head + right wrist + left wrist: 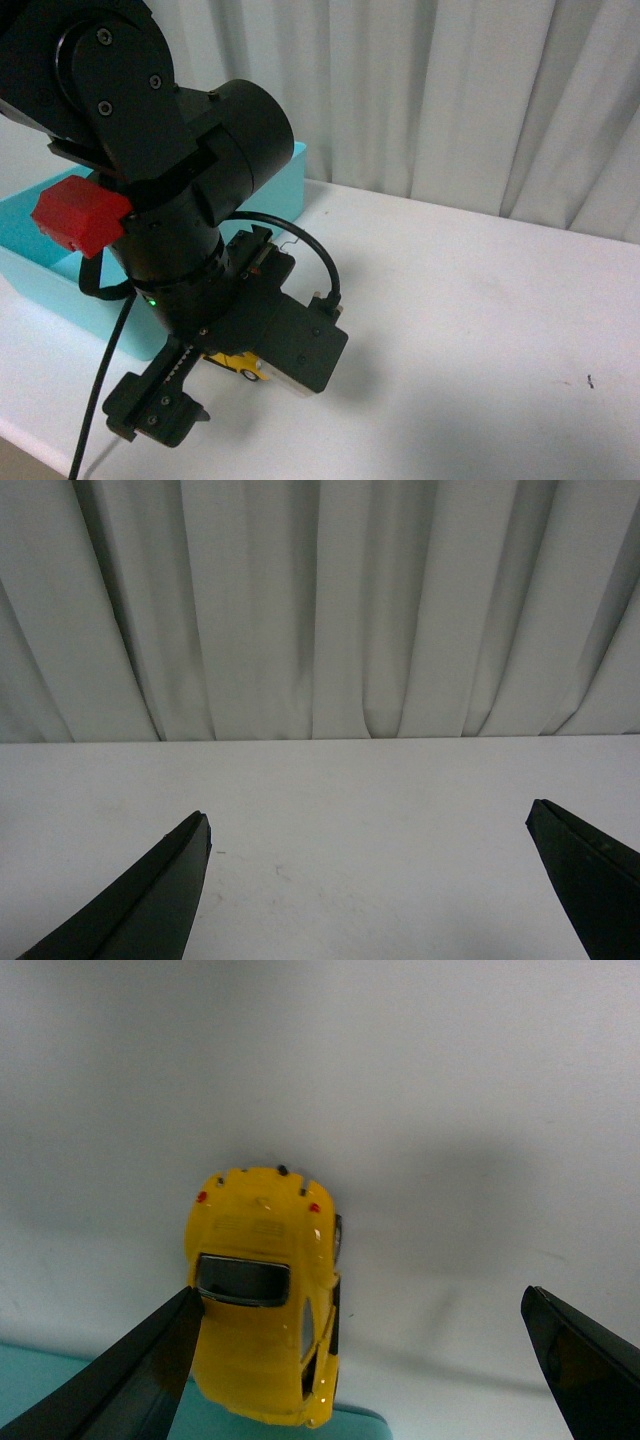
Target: Wind up and store yellow beetle toy
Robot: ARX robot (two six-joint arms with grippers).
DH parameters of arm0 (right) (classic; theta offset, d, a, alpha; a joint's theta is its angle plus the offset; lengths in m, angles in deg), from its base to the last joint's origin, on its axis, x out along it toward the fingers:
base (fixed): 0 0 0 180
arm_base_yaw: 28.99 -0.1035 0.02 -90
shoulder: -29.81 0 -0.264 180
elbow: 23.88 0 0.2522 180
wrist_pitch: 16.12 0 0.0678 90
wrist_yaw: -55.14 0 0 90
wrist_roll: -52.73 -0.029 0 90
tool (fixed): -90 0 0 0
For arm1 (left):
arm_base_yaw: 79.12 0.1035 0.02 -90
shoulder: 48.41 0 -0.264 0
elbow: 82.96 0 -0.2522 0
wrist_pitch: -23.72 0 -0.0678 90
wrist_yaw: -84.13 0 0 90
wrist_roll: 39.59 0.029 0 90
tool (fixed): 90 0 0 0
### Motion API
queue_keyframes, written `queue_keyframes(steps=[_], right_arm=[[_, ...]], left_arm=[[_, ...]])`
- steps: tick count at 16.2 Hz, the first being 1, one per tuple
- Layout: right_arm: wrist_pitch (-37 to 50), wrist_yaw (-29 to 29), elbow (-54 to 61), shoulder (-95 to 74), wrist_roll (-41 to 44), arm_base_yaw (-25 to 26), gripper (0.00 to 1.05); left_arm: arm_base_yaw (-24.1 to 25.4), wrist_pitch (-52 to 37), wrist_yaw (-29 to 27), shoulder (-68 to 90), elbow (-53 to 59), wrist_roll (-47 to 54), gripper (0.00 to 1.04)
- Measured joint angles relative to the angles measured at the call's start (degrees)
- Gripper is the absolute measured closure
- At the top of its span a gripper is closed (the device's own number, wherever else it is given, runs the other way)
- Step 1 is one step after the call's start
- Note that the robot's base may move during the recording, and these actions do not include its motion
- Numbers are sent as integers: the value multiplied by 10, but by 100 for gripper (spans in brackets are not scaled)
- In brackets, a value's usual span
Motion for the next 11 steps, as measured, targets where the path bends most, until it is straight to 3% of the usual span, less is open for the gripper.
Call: queue_keyframes(steps=[6,9,11], right_arm=[[0,0,0,0,0,0,7],[0,0,0,0,0,0,7],[0,0,0,0,0,0,7]], left_arm=[[11,-15,0,59,-42,-16,7],[19,-16,-13,73,-46,-82,7],[24,-15,-21,80,-52,-122,23]])
